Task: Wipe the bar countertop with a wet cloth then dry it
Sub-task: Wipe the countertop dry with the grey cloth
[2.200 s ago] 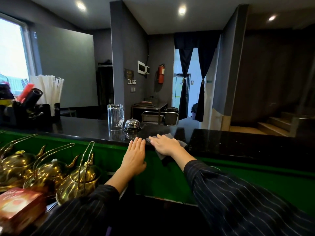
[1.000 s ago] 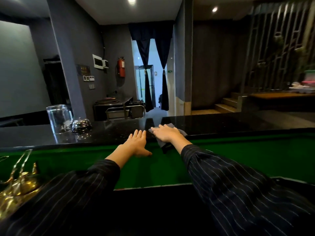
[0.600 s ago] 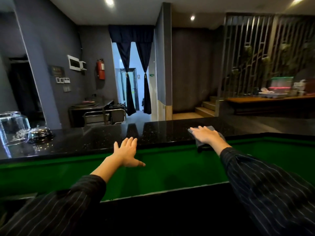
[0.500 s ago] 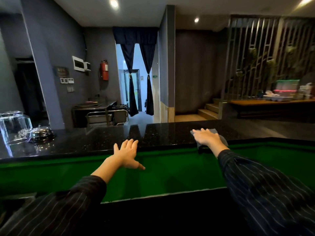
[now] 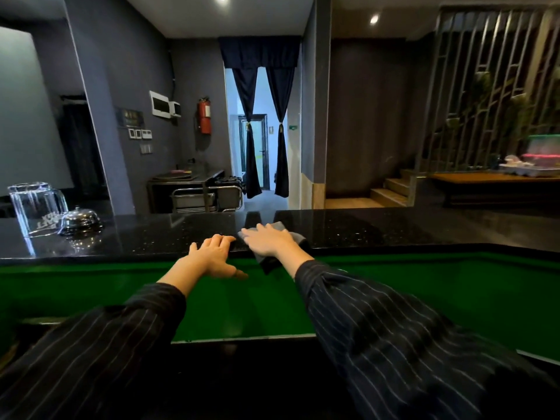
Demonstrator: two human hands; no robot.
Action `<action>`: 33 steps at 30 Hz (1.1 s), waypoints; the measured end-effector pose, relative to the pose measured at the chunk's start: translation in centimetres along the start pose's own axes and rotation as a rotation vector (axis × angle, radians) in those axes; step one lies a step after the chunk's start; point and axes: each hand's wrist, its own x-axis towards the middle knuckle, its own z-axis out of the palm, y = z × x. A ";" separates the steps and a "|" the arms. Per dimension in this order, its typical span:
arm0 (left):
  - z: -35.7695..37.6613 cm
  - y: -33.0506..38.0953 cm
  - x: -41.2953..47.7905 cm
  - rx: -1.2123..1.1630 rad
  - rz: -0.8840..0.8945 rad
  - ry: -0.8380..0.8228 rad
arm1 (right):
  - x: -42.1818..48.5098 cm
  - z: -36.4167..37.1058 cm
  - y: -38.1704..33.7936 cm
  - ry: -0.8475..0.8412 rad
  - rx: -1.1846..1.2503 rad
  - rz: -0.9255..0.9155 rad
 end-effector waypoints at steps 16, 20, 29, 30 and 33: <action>0.2 12.0 4.9 -0.035 0.264 0.039 | -2.0 -2.1 22.3 -0.062 0.085 0.189; 0.9 12.0 5.9 -0.029 0.274 0.033 | 0.2 -2.4 24.5 -0.063 0.098 0.218; 1.9 11.3 7.1 -0.070 0.275 0.073 | 8.1 -3.3 27.5 -0.084 0.116 0.241; 2.0 11.3 7.3 -0.073 0.272 0.078 | 8.7 -3.4 27.7 -0.086 0.122 0.247; 2.2 11.5 7.5 -0.043 0.258 0.082 | 9.8 -4.3 27.3 -0.111 0.094 0.243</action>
